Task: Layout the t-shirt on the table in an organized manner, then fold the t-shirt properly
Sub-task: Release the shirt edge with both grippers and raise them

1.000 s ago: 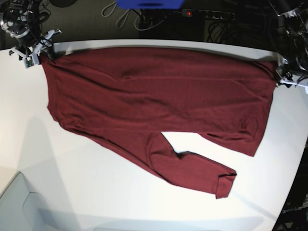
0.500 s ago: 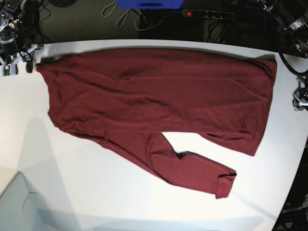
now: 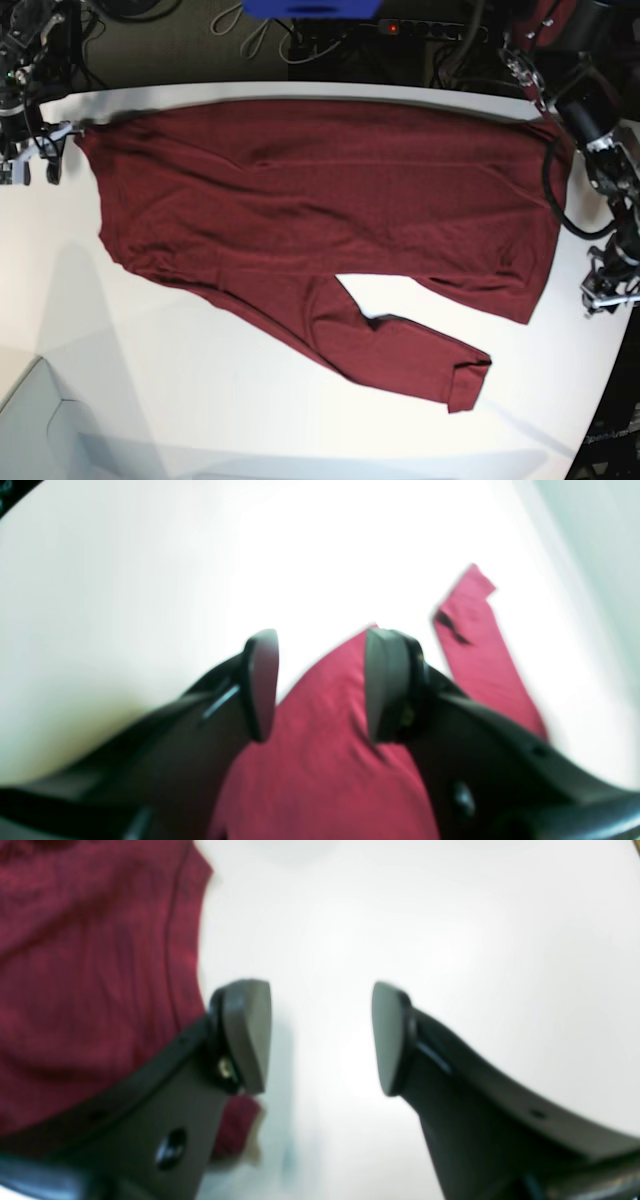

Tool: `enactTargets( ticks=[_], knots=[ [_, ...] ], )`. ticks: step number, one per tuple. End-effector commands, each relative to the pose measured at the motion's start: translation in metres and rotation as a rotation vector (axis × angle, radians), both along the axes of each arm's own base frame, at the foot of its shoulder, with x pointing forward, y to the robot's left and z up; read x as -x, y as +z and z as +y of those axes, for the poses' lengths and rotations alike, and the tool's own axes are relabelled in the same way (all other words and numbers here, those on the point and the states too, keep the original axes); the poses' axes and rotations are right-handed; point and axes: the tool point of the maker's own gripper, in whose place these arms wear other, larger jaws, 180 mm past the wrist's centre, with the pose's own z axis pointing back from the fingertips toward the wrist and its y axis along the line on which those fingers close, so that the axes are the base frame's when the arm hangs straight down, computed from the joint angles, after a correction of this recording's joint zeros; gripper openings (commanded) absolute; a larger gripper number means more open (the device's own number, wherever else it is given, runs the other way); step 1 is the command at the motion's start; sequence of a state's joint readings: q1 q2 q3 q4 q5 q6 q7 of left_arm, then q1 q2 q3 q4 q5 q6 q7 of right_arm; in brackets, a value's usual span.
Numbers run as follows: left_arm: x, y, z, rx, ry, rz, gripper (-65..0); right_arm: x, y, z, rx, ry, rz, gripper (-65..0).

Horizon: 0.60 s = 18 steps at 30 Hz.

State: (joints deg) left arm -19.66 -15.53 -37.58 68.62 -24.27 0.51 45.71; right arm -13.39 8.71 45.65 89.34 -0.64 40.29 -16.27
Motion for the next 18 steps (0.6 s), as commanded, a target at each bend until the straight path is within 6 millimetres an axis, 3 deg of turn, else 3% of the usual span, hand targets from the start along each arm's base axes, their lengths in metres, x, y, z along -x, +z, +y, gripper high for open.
enactTargets(
  ticks=[1,6,9,18],
  knots=[
    [-0.021,0.018,0.001,-0.055,-0.016,-0.057,-37.8,-0.008,0.016,-0.006,0.024,0.004,-0.055,-32.3],
    [-0.062,-0.004,-0.025,-0.275,-0.132,-0.022,-37.8,-0.018,0.023,-0.006,0.025,0.004,-0.081,-32.3],
    [-0.077,-0.022,-0.039,-0.345,-0.199,0.023,-37.8,-0.023,0.028,-0.006,0.029,0.007,-0.099,-32.3],
    [-0.088,-0.054,-0.048,-0.422,-0.245,0.054,-37.8,-0.025,0.03,-0.006,0.029,0.007,-0.105,-32.4]
  ],
)
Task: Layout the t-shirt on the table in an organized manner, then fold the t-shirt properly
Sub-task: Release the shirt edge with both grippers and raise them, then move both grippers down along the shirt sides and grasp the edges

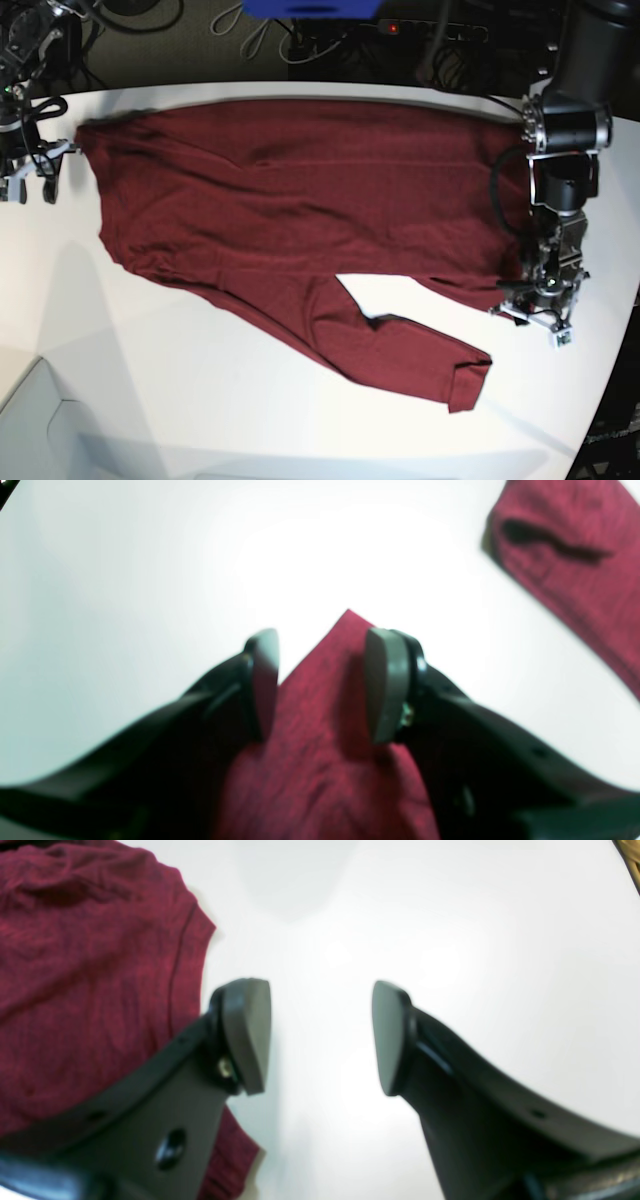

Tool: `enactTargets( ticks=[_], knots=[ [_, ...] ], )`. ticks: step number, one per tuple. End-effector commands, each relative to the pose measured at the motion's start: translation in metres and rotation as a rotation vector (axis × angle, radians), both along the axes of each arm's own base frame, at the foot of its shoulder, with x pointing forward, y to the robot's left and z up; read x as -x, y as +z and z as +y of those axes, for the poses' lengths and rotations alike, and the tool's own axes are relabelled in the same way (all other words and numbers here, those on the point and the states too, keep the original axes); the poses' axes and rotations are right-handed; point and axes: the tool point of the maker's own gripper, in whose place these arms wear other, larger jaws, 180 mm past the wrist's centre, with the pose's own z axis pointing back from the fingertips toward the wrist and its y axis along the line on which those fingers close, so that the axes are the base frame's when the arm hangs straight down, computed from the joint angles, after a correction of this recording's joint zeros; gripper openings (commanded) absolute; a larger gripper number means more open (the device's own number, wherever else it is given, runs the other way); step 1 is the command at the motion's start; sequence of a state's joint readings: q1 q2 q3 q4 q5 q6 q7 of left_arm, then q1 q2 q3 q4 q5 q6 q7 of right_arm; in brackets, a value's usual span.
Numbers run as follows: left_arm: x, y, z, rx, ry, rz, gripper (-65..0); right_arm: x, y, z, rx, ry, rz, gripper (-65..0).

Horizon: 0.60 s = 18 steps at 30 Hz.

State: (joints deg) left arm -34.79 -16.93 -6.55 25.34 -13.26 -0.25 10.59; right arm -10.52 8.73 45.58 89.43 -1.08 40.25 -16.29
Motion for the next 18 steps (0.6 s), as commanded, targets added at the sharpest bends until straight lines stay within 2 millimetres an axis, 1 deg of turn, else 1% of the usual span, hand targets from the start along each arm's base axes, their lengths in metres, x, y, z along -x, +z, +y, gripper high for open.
enactTargets(
  ticks=[1,4,6,7,8,10,12,13,15,18],
  knots=[
    [-0.019,0.026,0.005,-0.028,-0.006,-0.073,-37.8,-0.008,0.019,-0.005,0.024,0.006,-0.061,-32.4],
    [-0.016,0.017,0.002,-0.046,-0.024,-0.056,-37.8,-0.008,0.019,-0.005,0.025,0.007,-0.062,-32.4],
    [-0.01,0.007,0.001,-0.048,-0.027,-0.03,-37.8,-0.009,0.021,-0.006,0.028,0.007,-0.065,-32.4],
    [-0.008,0.004,0.001,-0.045,-0.026,-0.021,-37.8,-0.013,0.024,-0.006,0.028,0.007,-0.077,-32.4],
    [-0.004,0.0,0.001,-0.044,-0.024,-0.01,-38.1,-0.021,0.029,-0.003,0.025,0.014,-0.098,-32.4],
    [-0.002,-0.002,0.001,-0.044,-0.025,-0.006,-38.4,-0.032,0.032,0.003,0.02,0.035,-0.116,-32.4],
    [0.006,-0.011,0.001,-0.043,-0.023,0.012,-38.5,-0.043,0.033,0.015,0.01,0.069,-0.124,-32.3],
    [0.008,-0.012,0.002,-0.041,-0.019,0.012,-39.2,-0.051,0.033,0.024,0.003,0.096,-0.128,-32.2],
    [0.009,-0.012,0.005,-0.04,-0.014,0.012,-44.8,-0.072,0.036,0.05,-0.011,0.172,-0.144,-32.2],
    [0.01,-0.012,0.007,-0.04,-0.009,0.01,-60.3,-0.095,0.04,0.089,-0.027,0.28,-0.16,-32.2]
  ],
)
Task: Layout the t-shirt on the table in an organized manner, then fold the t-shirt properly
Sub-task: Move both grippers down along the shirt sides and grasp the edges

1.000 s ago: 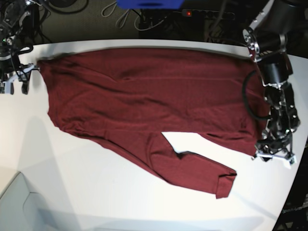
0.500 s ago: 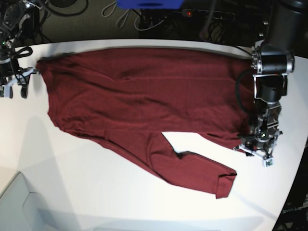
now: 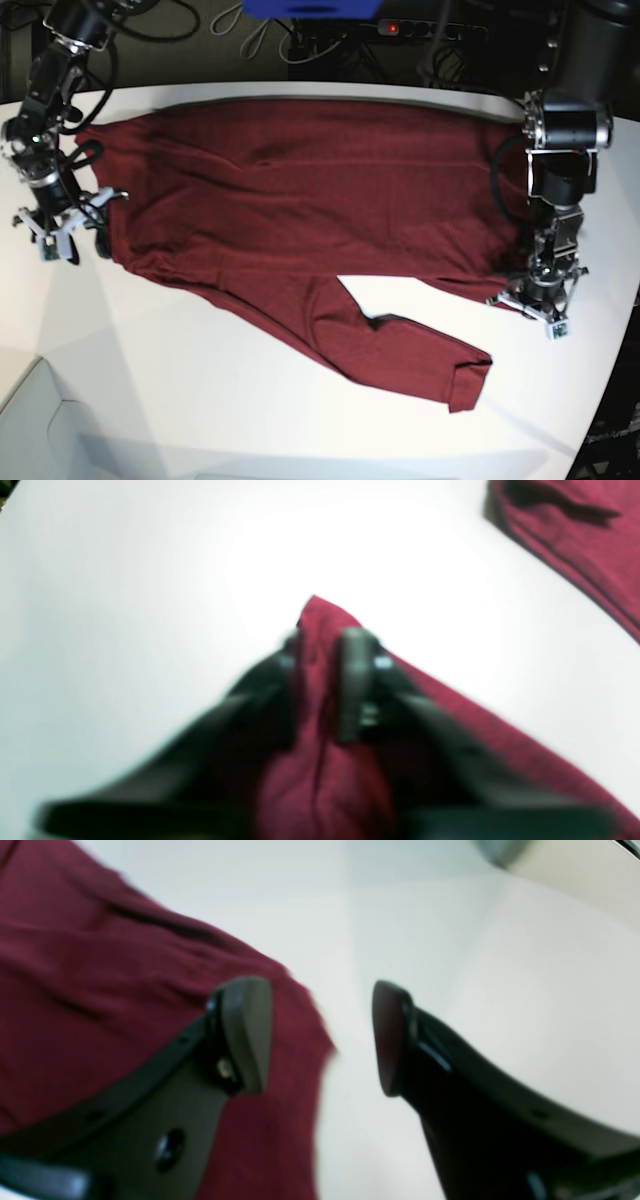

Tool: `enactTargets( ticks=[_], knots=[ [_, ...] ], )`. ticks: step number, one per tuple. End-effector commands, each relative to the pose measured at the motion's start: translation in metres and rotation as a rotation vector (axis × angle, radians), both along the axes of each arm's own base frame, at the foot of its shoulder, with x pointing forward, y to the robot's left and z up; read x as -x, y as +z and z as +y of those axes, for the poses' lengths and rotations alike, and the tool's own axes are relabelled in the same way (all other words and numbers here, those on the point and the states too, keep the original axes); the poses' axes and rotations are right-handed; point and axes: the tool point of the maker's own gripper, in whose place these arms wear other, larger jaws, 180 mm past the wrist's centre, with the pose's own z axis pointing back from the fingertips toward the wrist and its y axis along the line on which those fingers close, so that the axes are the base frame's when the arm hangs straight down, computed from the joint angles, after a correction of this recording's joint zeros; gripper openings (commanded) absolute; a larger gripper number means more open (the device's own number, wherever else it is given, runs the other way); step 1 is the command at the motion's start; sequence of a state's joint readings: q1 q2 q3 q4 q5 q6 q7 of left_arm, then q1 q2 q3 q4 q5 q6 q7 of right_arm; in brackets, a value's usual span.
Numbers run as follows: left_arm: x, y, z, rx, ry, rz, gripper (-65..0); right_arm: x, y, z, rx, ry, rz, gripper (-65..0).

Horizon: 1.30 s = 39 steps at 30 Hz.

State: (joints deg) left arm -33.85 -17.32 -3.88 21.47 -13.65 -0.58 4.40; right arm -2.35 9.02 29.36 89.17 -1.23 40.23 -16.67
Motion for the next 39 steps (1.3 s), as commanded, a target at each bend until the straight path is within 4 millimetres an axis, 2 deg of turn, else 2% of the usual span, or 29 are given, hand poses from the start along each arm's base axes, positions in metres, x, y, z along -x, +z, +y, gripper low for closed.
enactTargets(
  ticks=[1,4,6,9,13,16,20,30,39],
  knots=[
    [-0.001,0.002,0.005,0.004,0.011,0.021,-65.0,-0.016,0.02,0.01,-0.004,0.04,-0.07,-32.2],
    [-0.001,0.003,0.005,0.004,0.01,0.019,-63.5,-0.042,0.016,0.046,-0.012,0.134,-0.03,-32.1],
    [-0.002,0.003,0.005,0.005,0.011,0.017,-65.0,-0.058,0.007,0.061,-0.019,0.169,0.03,-32.1],
    [-0.002,0.004,0.005,0.005,0.015,0.015,-64.9,-0.079,-0.007,0.071,-0.042,0.19,0.097,-32.1],
    [-0.004,0.006,0.005,0.005,0.015,0.012,-64.9,-0.097,-0.02,0.074,-0.09,0.189,0.149,-32.1],
    [-0.005,0.007,0.005,0.005,0.015,0.009,-64.9,-0.101,-0.033,0.073,-0.119,0.181,0.189,-32.1],
    [-0.003,0.01,0.016,-0.009,0.027,0.007,-64.9,-0.102,-0.043,0.063,-0.128,0.167,0.228,-32.3],
    [-0.008,0.017,0.019,-0.013,0.03,-0.007,-64.9,-0.1,-0.048,0.065,-0.135,0.167,0.239,-32.8],
    [-0.008,0.017,0.018,-0.012,0.029,-0.007,-64.9,-0.107,-0.04,0.067,-0.161,0.172,0.169,-45.8]
  ],
)
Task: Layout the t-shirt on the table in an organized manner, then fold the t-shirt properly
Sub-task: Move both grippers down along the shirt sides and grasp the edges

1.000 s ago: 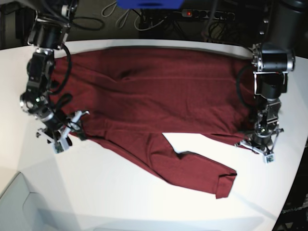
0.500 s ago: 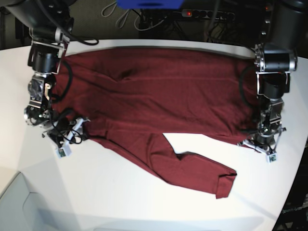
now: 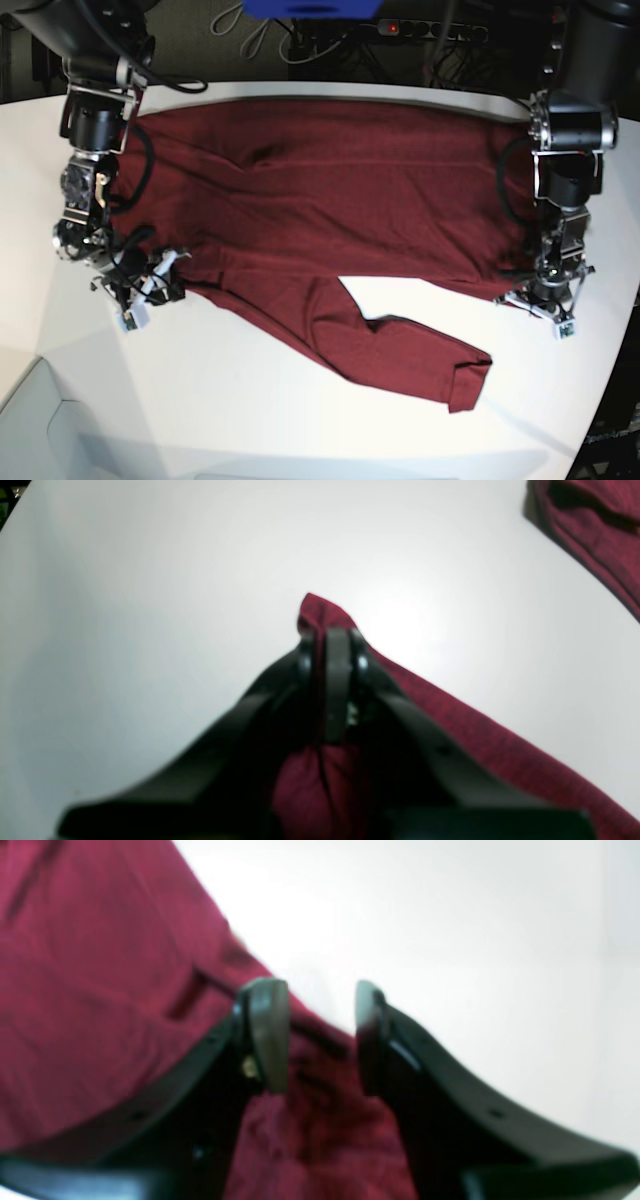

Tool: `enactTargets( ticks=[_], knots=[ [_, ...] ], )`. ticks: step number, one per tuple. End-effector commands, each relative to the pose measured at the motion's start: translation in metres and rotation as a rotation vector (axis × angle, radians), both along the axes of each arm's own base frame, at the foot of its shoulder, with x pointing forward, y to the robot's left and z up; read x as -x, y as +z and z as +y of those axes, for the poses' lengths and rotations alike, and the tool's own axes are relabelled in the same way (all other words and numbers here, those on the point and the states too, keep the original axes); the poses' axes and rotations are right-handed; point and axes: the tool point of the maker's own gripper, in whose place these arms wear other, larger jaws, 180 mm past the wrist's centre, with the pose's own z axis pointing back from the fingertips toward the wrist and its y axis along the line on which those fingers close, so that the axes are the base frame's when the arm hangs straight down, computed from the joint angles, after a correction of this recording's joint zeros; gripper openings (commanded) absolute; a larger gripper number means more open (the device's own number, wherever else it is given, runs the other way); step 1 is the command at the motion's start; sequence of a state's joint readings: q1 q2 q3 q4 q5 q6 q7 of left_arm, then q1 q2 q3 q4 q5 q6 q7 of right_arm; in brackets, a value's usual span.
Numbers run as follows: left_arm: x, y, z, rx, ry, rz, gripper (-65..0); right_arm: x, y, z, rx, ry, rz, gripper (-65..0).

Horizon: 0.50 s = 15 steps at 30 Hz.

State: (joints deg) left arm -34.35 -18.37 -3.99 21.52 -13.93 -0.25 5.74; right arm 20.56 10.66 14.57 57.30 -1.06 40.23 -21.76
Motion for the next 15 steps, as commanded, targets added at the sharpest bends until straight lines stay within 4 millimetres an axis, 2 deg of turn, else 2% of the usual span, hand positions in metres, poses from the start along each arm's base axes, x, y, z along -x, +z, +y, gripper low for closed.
enactTargets(
  ticks=[1,7,12,15],
  knots=[
    [-0.009,0.013,0.006,-0.006,0.009,-0.018,-64.9,-0.014,0.017,-0.005,-0.016,-0.013,-0.054,-46.4],
    [-0.009,0.013,0.006,-0.006,0.009,-0.018,-64.9,-0.009,-0.003,-0.011,-0.038,-0.029,0.002,-46.9],
    [-0.009,0.013,0.006,-0.006,0.009,-0.018,-64.9,-0.009,-0.002,-0.014,-0.033,-0.032,0.001,-46.6],
    [-0.009,0.013,0.006,-0.006,0.009,-0.018,-64.9,-0.008,-0.002,-0.02,-0.023,-0.036,0.004,-43.4]
  ],
)
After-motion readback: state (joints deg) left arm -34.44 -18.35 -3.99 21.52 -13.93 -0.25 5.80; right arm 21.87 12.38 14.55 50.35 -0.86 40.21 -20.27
